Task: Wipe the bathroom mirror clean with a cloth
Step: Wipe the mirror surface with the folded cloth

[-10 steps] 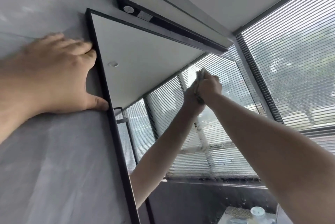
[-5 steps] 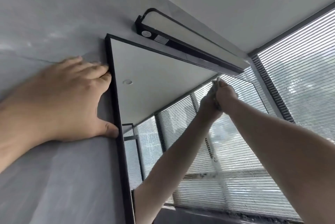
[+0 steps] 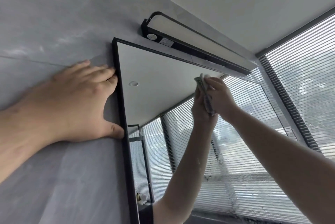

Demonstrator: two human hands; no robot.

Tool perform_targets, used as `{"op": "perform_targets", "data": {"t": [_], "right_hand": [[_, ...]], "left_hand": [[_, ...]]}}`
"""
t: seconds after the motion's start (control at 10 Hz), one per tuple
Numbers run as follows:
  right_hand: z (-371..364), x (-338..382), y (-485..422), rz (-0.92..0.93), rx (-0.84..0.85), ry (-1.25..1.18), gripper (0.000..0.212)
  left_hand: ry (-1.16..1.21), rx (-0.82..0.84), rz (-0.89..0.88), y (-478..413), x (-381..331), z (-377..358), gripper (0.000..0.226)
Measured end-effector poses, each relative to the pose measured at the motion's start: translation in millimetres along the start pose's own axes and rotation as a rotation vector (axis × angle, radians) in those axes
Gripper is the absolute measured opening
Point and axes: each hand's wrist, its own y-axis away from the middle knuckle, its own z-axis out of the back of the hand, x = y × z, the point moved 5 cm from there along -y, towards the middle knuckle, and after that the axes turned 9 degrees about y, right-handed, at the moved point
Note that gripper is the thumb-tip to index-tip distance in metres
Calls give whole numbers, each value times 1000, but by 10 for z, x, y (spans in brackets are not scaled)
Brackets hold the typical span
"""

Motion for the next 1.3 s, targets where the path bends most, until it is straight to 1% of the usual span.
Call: {"op": "perform_targets", "data": {"t": [0.1,0.2,0.3,0.4,0.5,0.6,0.7,0.8,0.9,1.0,1.1,1.2,1.3], "right_hand": [[-148,351,394,309,-39,208,33],[-128,327,267,283,-146,190,32],[-1,8,-161,93,-127,179,32],[160,-473,-553,-145,-97,230,36],[195,-750,-862,-247,-65,203,31],[147,-665,-943,-241,-75,166,32],[115,-528,-893,-187,-76,147,23],[-19,-235,-697,-76,49,118,26],[-193,227,-281,115,145,168,40],[-309,542,250,212,165,224,38],[-330,795,796,261,124,288,39],[-259,822,1085,247,80,316,42],[-202,601,1158,204,96,324,45]], "left_hand": [[-168,122,31,-38,193,-140,129],[-146,139,43,-37,181,-130,130],[-209,80,33,-12,168,-86,129],[-200,115,55,-13,163,-103,129],[-225,99,55,-8,171,-74,127],[-215,120,57,-1,172,-79,126],[-209,102,52,13,181,-84,127],[-224,121,53,11,168,-60,125],[-204,139,67,21,150,-44,127],[-171,172,94,30,125,12,133],[-119,213,139,49,65,82,131],[-101,312,173,161,-120,34,134],[-132,399,185,261,-241,-12,140]]}}
